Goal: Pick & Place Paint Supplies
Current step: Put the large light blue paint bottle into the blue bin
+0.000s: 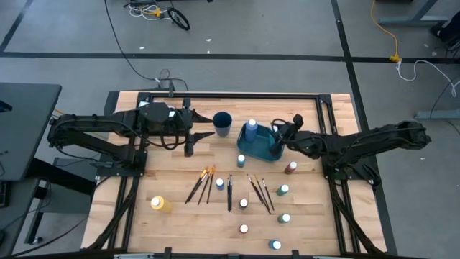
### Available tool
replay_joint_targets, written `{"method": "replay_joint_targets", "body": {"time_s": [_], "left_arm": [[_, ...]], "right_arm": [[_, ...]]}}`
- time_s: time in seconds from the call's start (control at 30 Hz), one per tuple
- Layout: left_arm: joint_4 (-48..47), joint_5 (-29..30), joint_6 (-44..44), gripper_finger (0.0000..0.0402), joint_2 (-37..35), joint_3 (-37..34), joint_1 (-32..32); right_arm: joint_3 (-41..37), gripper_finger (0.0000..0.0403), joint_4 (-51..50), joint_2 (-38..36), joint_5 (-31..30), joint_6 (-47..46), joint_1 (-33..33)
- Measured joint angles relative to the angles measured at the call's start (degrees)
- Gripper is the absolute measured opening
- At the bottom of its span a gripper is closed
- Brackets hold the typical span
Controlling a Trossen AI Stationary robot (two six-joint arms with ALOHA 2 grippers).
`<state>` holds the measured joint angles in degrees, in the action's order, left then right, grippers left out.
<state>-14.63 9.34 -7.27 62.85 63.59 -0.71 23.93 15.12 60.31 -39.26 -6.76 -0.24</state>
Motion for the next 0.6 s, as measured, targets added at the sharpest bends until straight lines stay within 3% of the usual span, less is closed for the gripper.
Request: {"method": "replay_joint_targets", "body": {"time_s": [0.27, 0.6], "left_arm": [[0.4, 0.44, 0.01, 0.0188, 0.0, 0.0, 0.0], [1.19, 0.46, 1.54, 0.0185, 0.02, 0.0, -0.01]], "right_arm": [[-12.45, 0.0116, 22.83, 0.02, -1.63, 1.37, -0.14], [-18.04, 0.0128, 30.45, -0.11, -1.26, 2.76, -0.14]]}}
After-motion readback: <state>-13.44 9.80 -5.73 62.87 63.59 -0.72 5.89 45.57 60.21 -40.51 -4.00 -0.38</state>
